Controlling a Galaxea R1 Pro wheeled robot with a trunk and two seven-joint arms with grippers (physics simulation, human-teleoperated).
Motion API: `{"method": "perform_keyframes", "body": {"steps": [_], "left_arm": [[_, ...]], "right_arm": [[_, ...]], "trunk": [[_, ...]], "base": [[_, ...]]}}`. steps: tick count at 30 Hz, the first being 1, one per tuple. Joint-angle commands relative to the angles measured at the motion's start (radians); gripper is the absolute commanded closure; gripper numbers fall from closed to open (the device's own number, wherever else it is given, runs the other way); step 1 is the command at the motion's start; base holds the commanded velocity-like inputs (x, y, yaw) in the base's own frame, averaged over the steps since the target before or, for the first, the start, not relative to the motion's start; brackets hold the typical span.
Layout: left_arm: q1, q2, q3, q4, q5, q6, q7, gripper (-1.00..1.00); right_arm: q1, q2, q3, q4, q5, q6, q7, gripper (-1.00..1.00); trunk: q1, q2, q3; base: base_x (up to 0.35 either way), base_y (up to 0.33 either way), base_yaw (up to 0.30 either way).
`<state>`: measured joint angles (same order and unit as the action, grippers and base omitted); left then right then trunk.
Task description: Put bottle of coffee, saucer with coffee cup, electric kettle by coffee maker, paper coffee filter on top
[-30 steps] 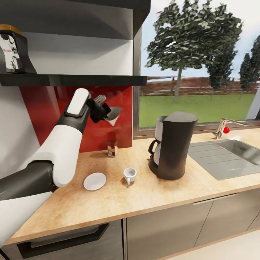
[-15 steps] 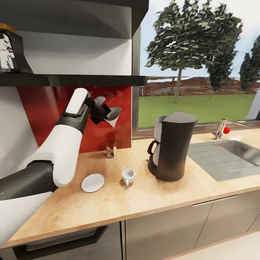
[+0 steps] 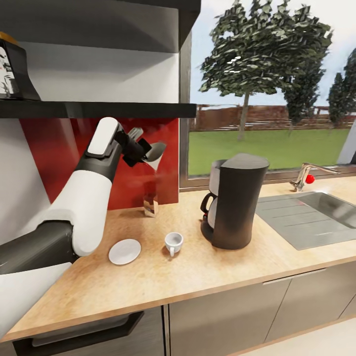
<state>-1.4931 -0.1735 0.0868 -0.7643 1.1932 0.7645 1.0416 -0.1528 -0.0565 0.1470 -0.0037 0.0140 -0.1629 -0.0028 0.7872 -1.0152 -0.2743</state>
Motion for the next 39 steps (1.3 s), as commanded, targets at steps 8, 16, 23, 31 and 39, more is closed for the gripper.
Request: {"method": "perform_keyframes", "body": {"steps": [8, 16, 23, 31, 39], "left_arm": [[-0.001, -0.001, 0.0, -0.021, 0.005, -0.001, 0.01, 1.0], [-0.001, -0.001, 0.002, -0.011, 0.005, -0.004, 0.01, 1.0], [-0.001, -0.001, 0.002, -0.016, 0.005, -0.004, 0.009, 1.0], [-0.001, -0.001, 0.002, -0.017, 0.005, -0.004, 0.009, 1.0], [-0.001, -0.001, 0.001, -0.026, 0.006, -0.004, 0.003, 1.0]], "right_arm": [[-0.001, 0.0, 0.004, 0.001, 0.001, -0.003, 0.0, -1.0], [-0.001, 0.0, 0.004, 0.001, 0.001, -0.003, 0.0, -1.0], [-0.001, 0.0, 0.004, 0.001, 0.001, -0.003, 0.0, -1.0], [-0.001, 0.0, 0.004, 0.001, 0.001, -0.003, 0.0, -1.0], [-0.005, -0.002, 0.009, 0.0, 0.002, -0.003, 0.001, -1.0]], "trunk": [[0.0, -0.001, -0.001], [0.0, -0.001, -0.001], [0.0, -0.001, -0.001], [0.0, -0.001, -0.001], [0.0, -0.001, -0.001]], "base": [[0.0, -0.01, 0.0], [0.012, -0.005, 0.0], [0.135, -0.116, 0.0], [0.054, -0.083, 0.0], [0.006, -0.013, 0.0]]}}
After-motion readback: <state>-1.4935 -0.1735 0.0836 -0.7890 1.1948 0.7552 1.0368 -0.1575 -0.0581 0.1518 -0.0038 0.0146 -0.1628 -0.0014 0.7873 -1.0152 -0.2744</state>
